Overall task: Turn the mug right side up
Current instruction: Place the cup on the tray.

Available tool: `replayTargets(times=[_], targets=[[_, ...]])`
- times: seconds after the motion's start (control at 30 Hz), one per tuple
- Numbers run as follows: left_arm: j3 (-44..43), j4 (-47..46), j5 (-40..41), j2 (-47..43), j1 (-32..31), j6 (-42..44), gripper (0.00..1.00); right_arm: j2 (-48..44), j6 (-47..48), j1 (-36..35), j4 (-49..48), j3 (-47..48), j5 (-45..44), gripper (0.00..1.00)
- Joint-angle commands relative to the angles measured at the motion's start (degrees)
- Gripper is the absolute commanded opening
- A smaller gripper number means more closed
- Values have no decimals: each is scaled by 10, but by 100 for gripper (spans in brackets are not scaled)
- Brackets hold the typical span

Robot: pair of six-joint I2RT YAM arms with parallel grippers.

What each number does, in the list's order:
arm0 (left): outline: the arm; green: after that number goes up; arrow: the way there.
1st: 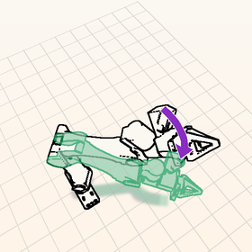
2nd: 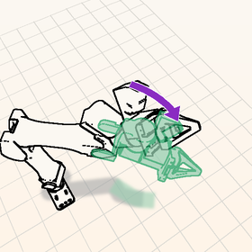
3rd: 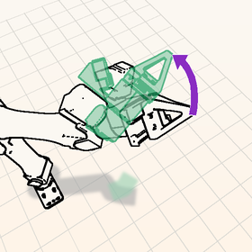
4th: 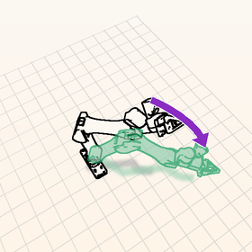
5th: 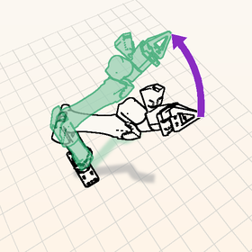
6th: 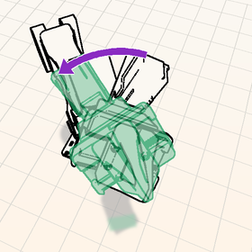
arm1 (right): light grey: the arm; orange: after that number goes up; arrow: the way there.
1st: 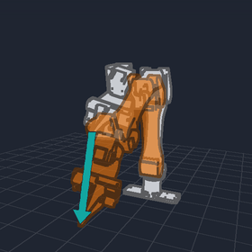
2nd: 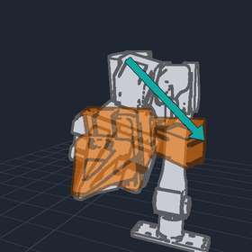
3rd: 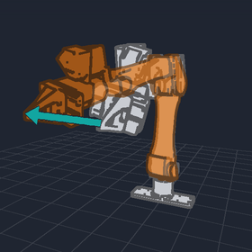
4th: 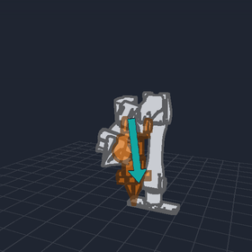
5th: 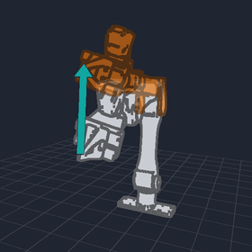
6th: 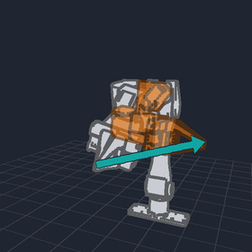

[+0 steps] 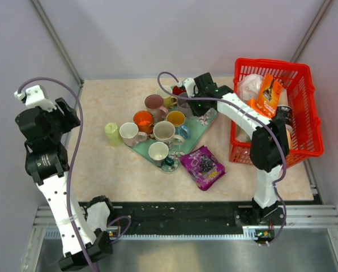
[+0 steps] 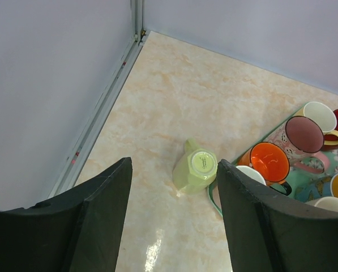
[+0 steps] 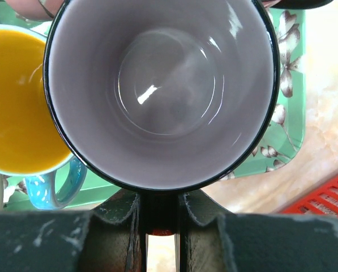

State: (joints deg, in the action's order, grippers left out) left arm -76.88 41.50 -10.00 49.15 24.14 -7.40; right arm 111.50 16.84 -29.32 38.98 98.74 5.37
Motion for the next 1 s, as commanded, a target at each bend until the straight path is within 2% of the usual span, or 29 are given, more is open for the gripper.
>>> replayTargets(times=[0.0,0.57,0.63,0.7,0.83,0.97], targets=[[9,-31,-12,-8,8,-6,66,10,-22,2,-40,5,-6,0],[16,-31,-22,-10,15,-10,66,75,-45,2,-44,1,8,1],[19,-30,-22,-11,17,-10,66,76,-45,1,-43,-2,10,7],[22,-30,-23,-11,18,-10,66,76,-44,1,-43,-6,10,18],[35,-31,-28,-5,17,-9,66,71,-44,1,-42,-12,16,25],[66,-48,-43,-1,17,-4,67,55,-46,2,-37,-9,10,43]])
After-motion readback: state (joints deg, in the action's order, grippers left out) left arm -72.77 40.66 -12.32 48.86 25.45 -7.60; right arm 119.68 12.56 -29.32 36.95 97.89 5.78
